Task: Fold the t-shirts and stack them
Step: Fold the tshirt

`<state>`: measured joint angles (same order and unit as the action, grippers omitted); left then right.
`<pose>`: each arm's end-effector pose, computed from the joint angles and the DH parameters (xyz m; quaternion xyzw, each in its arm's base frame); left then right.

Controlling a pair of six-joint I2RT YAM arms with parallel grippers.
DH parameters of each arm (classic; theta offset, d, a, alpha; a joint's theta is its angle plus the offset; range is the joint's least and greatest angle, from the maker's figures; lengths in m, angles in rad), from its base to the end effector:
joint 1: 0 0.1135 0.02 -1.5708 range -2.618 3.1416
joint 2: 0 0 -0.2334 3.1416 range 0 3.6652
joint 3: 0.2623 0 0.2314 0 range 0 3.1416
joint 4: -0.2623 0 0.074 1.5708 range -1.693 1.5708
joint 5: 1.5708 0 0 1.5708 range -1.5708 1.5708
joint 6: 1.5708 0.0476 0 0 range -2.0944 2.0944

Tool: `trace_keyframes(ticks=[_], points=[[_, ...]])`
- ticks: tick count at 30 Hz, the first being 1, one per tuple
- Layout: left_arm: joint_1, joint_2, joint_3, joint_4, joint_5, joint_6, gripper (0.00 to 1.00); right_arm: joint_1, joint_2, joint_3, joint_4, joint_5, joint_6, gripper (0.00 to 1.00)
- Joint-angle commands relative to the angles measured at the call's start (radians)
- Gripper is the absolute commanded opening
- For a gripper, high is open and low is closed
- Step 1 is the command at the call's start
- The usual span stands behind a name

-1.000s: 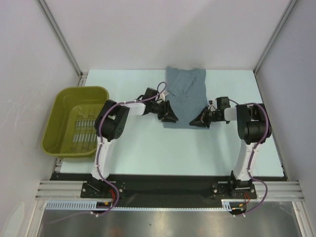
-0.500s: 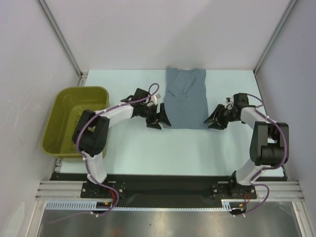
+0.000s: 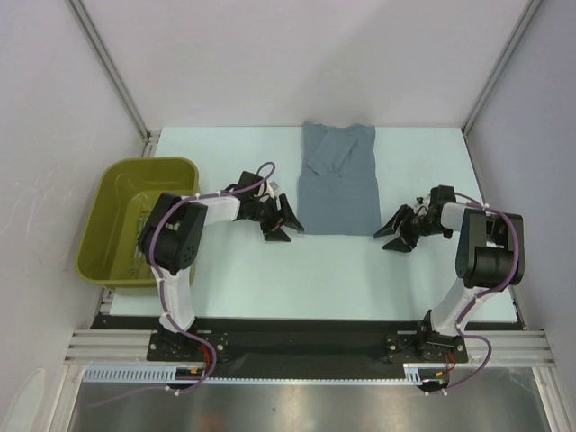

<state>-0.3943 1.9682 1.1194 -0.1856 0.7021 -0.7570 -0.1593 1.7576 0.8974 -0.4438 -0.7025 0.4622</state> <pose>0.3201 -0.1665 0.1058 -0.0737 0.9070 -0.4136 0.0282 0.2850 -0.0146 0.1062 0.2410 0.9000 0.3559 0.0720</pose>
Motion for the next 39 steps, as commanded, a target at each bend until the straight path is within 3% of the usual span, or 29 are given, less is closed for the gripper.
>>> trace_keyframes(ticks=[1, 5, 8, 15, 22, 26, 27, 29, 39], points=[[-0.003, 0.055, 0.086, 0.051, -0.061, -0.056, 0.68, 0.0, 0.025, 0.015, 0.05, -0.015, 0.009, 0.56], [-0.002, 0.081, 0.102, 0.014, -0.141, -0.068, 0.65, -0.003, 0.054, 0.024, 0.05, 0.009, -0.022, 0.56], [-0.005, 0.101, 0.103, 0.026, -0.125, -0.093, 0.59, -0.003, 0.081, 0.054, 0.031, 0.029, -0.046, 0.56], [-0.014, 0.153, 0.108, -0.008, -0.107, -0.082, 0.57, -0.009, 0.135, 0.104, 0.036, 0.052, -0.034, 0.54], [-0.015, 0.121, 0.07, -0.014, -0.174, -0.096, 0.58, -0.008, 0.149, 0.107, 0.056, 0.054, 0.012, 0.5], [-0.029, 0.011, -0.093, 0.142, -0.208, -0.274, 0.56, -0.006, 0.073, -0.053, 0.283, 0.058, 0.197, 0.5], [-0.04, -0.008, -0.137, 0.276, -0.213, -0.321, 0.55, -0.005, 0.025, -0.095, 0.331, 0.07, 0.234, 0.51], [-0.054, -0.015, -0.22, 0.387, -0.227, -0.427, 0.54, 0.003, 0.002, -0.163, 0.41, 0.101, 0.292, 0.51], [-0.081, 0.031, -0.242, 0.474, -0.271, -0.534, 0.52, -0.006, 0.016, -0.157, 0.389, 0.135, 0.268, 0.5]])
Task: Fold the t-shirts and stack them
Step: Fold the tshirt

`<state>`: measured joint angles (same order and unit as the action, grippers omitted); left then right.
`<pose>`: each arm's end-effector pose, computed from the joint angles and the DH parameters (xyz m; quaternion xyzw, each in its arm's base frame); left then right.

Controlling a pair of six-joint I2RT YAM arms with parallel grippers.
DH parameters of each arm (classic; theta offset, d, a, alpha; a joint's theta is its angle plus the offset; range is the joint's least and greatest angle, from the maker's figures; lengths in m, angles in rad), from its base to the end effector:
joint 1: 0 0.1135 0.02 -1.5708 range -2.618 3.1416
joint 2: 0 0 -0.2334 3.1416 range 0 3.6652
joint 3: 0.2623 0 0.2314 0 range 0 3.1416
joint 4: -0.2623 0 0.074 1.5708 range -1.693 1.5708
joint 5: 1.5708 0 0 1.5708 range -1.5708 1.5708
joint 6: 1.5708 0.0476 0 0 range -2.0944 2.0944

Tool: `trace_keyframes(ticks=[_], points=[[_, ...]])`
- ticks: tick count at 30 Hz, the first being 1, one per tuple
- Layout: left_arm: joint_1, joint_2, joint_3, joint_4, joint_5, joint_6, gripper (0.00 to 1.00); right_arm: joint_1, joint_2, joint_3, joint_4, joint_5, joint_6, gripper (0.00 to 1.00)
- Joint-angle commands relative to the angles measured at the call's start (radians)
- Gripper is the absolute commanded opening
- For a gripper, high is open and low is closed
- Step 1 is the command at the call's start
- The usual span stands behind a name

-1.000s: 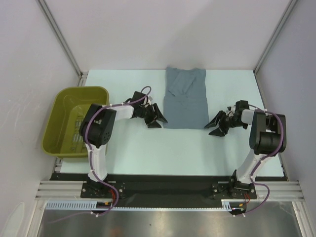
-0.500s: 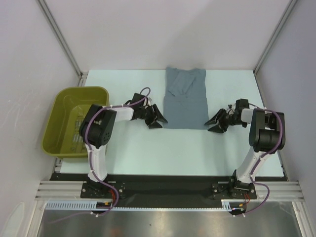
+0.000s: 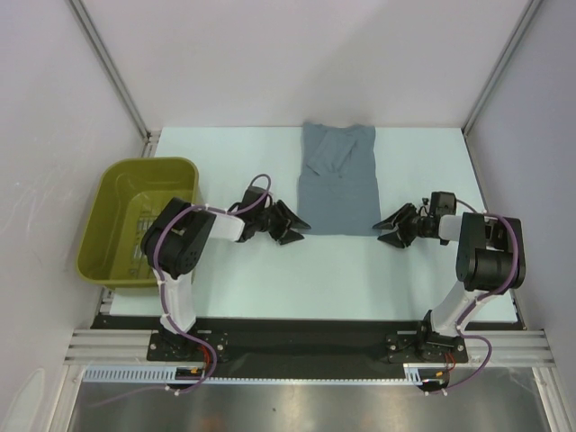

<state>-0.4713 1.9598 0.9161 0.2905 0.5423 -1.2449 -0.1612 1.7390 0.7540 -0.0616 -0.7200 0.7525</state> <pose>0.3065 -0.1838 0.0880 -0.2349 0.8589 -0.4505 0.0645 0.2889 -0.0152 0.0955 0.3168 0.8515 0.3961 0.1328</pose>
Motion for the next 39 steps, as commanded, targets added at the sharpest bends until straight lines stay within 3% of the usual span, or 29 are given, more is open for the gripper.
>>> trace_keyframes(ticks=[1, 9, 15, 26, 33, 39], points=[[-0.004, 0.034, -0.046, -0.001, -0.12, -0.054, 0.51, -0.004, 0.037, -0.012, 0.006, 0.152, -0.019, 0.51], [-0.003, 0.008, -0.143, 0.088, -0.163, -0.151, 0.5, 0.018, -0.03, -0.119, 0.103, 0.18, 0.09, 0.54], [0.01, -0.007, -0.192, 0.131, -0.2, -0.209, 0.49, 0.009, -0.019, -0.11, 0.101, 0.205, 0.076, 0.54], [0.023, 0.022, -0.174, 0.131, -0.219, -0.214, 0.45, 0.022, 0.007, -0.088, 0.106, 0.22, 0.125, 0.49], [0.031, 0.044, -0.149, 0.151, -0.223, -0.22, 0.36, 0.043, 0.024, -0.074, 0.111, 0.222, 0.139, 0.44], [0.031, 0.051, -0.105, 0.101, -0.219, -0.186, 0.4, 0.054, 0.022, -0.065, 0.097, 0.229, 0.133, 0.46]])
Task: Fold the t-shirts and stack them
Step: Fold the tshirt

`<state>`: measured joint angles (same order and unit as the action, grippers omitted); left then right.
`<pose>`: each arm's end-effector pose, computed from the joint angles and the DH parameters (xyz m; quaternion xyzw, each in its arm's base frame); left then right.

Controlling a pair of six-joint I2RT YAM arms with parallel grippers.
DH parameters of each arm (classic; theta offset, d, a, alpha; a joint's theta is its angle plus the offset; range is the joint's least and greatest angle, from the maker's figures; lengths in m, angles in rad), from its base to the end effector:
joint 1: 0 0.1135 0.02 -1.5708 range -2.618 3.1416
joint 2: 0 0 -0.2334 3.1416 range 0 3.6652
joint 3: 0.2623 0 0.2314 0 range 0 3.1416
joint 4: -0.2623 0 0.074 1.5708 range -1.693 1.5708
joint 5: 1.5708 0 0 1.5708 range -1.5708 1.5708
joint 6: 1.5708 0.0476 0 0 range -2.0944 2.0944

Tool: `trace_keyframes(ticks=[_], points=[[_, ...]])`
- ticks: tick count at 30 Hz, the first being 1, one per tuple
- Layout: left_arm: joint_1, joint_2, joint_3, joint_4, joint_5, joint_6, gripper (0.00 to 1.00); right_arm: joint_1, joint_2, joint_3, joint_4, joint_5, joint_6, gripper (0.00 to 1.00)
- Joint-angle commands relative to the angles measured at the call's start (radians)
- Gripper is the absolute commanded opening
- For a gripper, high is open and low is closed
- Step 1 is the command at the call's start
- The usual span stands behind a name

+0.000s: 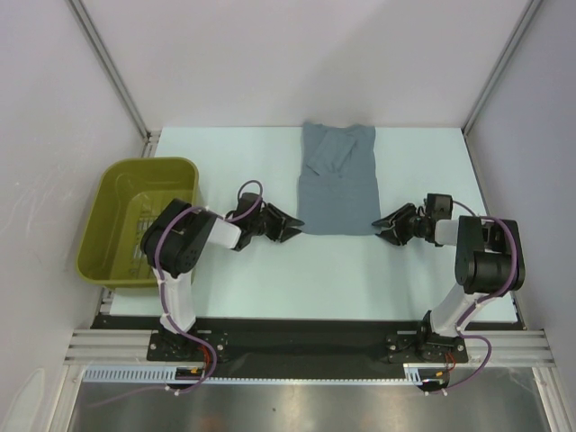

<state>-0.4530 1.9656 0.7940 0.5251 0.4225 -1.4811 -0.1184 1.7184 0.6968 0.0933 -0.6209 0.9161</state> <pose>0.3022 -0.1688 0.0756 -0.3489 0.8081 -0.4654 0.0930 0.2909 -0.0067 0.0948 0.3629 0.8330 0.3839 0.1645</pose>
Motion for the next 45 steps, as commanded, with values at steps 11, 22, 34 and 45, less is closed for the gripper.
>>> trace_keyframes(ticks=[11, 22, 34, 45], points=[[0.016, 0.026, 0.057, -0.29, -0.025, 0.22, 0.0, 0.016, 0.021, 0.033, -0.162, 0.141, -0.106, 0.0], [-0.027, -0.362, -0.242, -0.366, -0.045, 0.367, 0.0, 0.158, -0.425, -0.158, -0.452, 0.21, -0.108, 0.0], [-0.222, -0.948, -0.498, -0.591, -0.203, 0.228, 0.0, 0.309, -1.047, -0.306, -0.814, 0.291, 0.027, 0.0], [-0.234, -0.877, -0.138, -0.864, -0.228, 0.43, 0.0, 0.31, -0.97, -0.062, -0.876, 0.319, -0.094, 0.0]])
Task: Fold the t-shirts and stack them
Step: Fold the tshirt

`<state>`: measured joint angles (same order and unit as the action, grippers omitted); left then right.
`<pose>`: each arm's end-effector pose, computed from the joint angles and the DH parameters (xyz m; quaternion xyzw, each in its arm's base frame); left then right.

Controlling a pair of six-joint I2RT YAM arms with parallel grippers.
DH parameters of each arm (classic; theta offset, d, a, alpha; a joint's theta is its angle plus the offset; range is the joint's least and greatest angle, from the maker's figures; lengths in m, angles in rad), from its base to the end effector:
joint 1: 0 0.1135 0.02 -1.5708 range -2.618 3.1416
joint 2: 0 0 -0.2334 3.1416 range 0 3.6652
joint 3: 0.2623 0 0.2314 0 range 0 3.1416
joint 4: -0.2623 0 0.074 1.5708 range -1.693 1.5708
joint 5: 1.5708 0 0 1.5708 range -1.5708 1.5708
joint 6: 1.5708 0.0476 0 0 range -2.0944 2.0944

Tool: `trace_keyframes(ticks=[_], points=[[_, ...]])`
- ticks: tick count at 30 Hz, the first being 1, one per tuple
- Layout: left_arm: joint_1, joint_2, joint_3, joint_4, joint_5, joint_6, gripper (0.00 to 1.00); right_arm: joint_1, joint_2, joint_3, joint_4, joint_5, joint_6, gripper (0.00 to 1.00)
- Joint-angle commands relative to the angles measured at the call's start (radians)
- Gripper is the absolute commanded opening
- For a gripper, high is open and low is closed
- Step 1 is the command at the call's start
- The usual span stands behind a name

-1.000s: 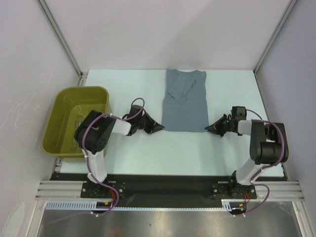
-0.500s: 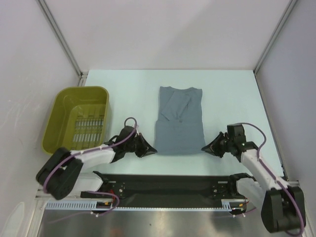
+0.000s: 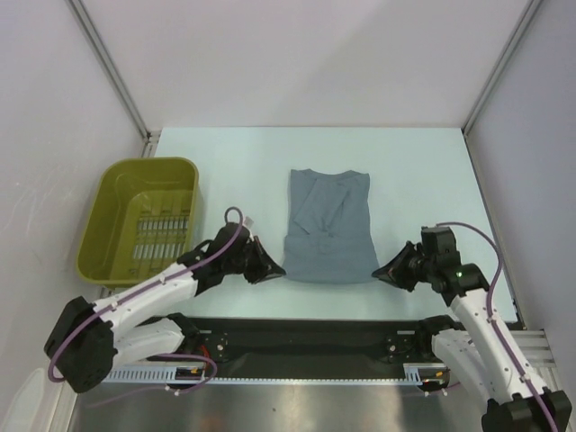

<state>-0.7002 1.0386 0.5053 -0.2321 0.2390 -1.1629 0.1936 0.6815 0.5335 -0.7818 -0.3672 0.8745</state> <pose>0.1543 -0.1447 0.1694 -0.1640 0.8998 -0.3777 0.1441 0.1336 0.0436 0.1920 0.2574 0.8988 0.3068 0.1784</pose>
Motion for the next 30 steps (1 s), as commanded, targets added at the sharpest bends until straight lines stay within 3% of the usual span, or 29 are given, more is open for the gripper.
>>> trace_keyframes(ticks=[1, 10, 19, 26, 30], points=[[0.036, 0.072, 0.188, -0.114, -0.037, 0.126, 0.0, -0.005, 0.108, 0.164, 0.006, 0.065, -0.071, 0.0], [0.238, 0.409, 0.556, -0.165, 0.106, 0.288, 0.0, -0.095, 0.53, 0.402, 0.176, -0.004, -0.141, 0.0], [0.307, 0.776, 0.894, -0.194, 0.221, 0.367, 0.0, -0.132, 0.956, 0.727, 0.243, -0.045, -0.2, 0.0], [0.33, 0.821, 1.05, -0.211, 0.191, 0.379, 0.0, -0.148, 1.078, 0.905, 0.213, -0.065, -0.2, 0.0], [0.352, 0.877, 1.066, -0.184, 0.23, 0.344, 0.0, -0.152, 1.148, 0.957, 0.22, -0.085, -0.187, 0.0]])
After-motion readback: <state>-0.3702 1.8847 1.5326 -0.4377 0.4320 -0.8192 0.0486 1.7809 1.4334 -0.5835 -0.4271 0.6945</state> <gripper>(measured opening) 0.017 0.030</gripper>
